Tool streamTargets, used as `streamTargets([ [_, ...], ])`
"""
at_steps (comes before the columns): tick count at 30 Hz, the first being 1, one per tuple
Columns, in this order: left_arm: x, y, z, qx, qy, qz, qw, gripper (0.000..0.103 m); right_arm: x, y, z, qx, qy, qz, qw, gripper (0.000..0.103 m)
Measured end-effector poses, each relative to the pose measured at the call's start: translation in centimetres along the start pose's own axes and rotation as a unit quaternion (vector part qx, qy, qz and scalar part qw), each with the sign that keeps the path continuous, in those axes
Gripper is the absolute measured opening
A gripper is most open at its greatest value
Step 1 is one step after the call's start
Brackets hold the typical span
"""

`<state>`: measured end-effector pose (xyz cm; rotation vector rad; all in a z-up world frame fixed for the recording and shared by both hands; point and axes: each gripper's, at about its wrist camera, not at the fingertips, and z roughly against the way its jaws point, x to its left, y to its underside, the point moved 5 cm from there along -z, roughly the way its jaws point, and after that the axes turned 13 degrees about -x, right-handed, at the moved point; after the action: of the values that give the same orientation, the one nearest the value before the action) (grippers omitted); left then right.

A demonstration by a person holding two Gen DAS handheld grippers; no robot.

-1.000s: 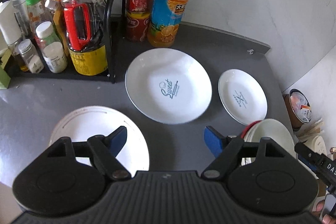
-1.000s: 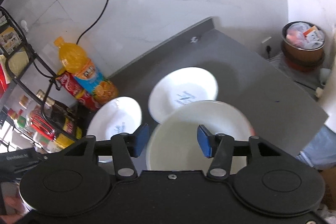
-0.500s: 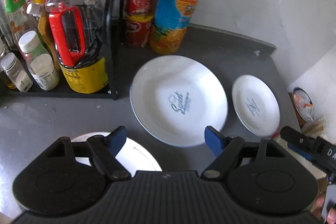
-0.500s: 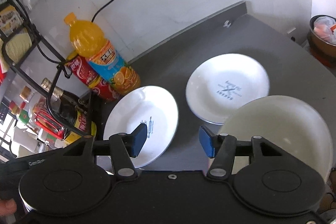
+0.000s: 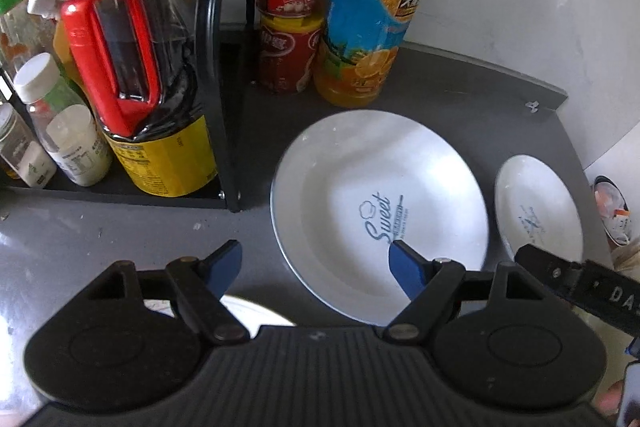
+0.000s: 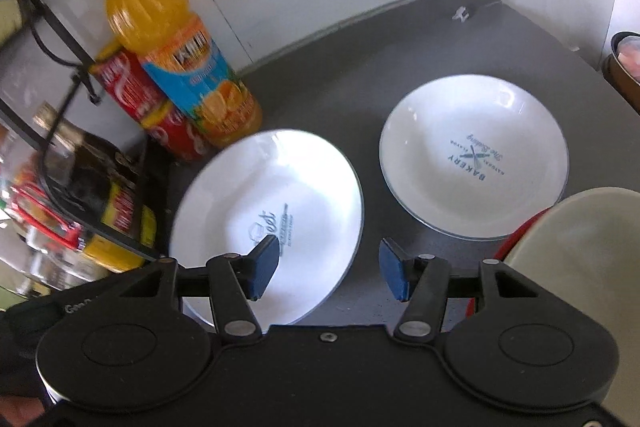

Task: Organize plates and bowls
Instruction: 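Move both grippers toward the white 'Sweet' and 'BAKERY' plates, then close both grippers on the rim of the white 'Sweet' plate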

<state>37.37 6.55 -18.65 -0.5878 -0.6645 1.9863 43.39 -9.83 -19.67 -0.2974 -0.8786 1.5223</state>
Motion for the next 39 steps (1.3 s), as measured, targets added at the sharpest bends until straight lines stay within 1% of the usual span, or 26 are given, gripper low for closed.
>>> streamTargets([
  [2,0.2,0.2,-0.8,0.009,0.004,0.008,0.9999,0.079,0.1,0.3,-1.0,0.009,0.001,-0.004,1.000,0.057],
  [4,0.4,0.4,-1.4,0.010,-0.003,0.003,0.9999,0.079,0.1,0.5,-1.7,0.013,0.002,-0.009,1.000,0.058],
  [6,0.5,0.6,-2.0,0.013,-0.007,0.001,0.9999,0.079,0.1,0.6,-2.4,0.012,0.006,-0.012,1.000,0.066],
  [8,0.8,0.9,-2.9,0.022,-0.011,0.004,0.9997,0.078,0.0,0.7,-3.2,0.014,0.018,-0.012,1.000,0.066],
  [9,0.9,1.0,-3.4,0.026,-0.009,0.007,0.9996,0.076,-0.1,0.7,-3.6,0.015,0.021,-0.013,1.000,0.066],
  [11,1.1,1.2,-4.0,0.026,-0.008,0.011,0.9996,0.076,-0.5,0.9,-4.3,0.021,0.030,-0.021,0.999,0.066],
  [13,1.2,1.3,-4.6,0.025,-0.014,0.008,0.9996,0.073,-0.8,1.1,-5.1,0.031,0.035,-0.031,0.998,0.063],
  [15,1.3,1.4,-5.3,0.029,-0.016,0.012,0.9994,0.071,-1.0,1.4,-5.9,0.040,0.040,-0.035,0.998,0.056],
  [17,1.7,1.4,-6.1,0.035,-0.018,0.019,0.9990,0.066,-1.0,1.7,-6.5,0.048,0.044,-0.031,0.997,0.051],
  [19,1.8,1.5,-6.7,0.041,-0.025,0.019,0.9987,0.055,-0.9,2.0,-7.1,0.059,0.046,-0.026,0.997,0.045],
  [20,2.0,1.5,-7.1,0.044,-0.027,0.021,0.9985,0.054,-0.9,2.2,-7.4,0.064,0.047,-0.025,0.997,0.041],
  [22,2.2,1.8,-7.6,0.051,-0.027,0.030,0.9979,0.042,-1.0,2.5,-8.1,0.070,0.050,-0.023,0.996,0.039],
  [23,2.3,1.9,-7.9,0.055,-0.028,0.032,0.9976,0.040,-1.0,2.5,-8.1,0.063,0.049,-0.020,0.997,0.037],
  [26,2.0,2.1,-8.2,0.055,-0.024,0.026,0.9979,0.039,-0.8,2.5,-8.6,0.056,0.037,-0.019,0.998,0.036],
  [27,1.9,2.1,-8.3,0.056,-0.022,0.021,0.9980,0.038,-0.9,2.4,-8.7,0.055,0.031,-0.021,0.998,0.032],
  [30,1.8,2.0,-8.6,0.057,-0.011,0.030,0.9979,0.031,-0.9,2.4,-8.9,0.054,0.028,-0.020,0.998,0.021],
  [31,1.7,2.0,-8.7,0.057,-0.009,0.034,0.9978,0.027,-1.0,2.5,-8.9,0.053,0.030,-0.019,0.998,0.020],
  [35,1.5,1.9,-8.7,0.055,-0.005,0.041,0.9976,0.026,-2.0,2.3,-8.6,0.052,0.028,-0.055,0.997,0.014],
  [39,1.8,1.8,-8.3,0.055,-0.002,0.047,0.9974,0.021,-1.7,2.5,-7.7,0.049,0.036,-0.036,0.997,0.013],
])
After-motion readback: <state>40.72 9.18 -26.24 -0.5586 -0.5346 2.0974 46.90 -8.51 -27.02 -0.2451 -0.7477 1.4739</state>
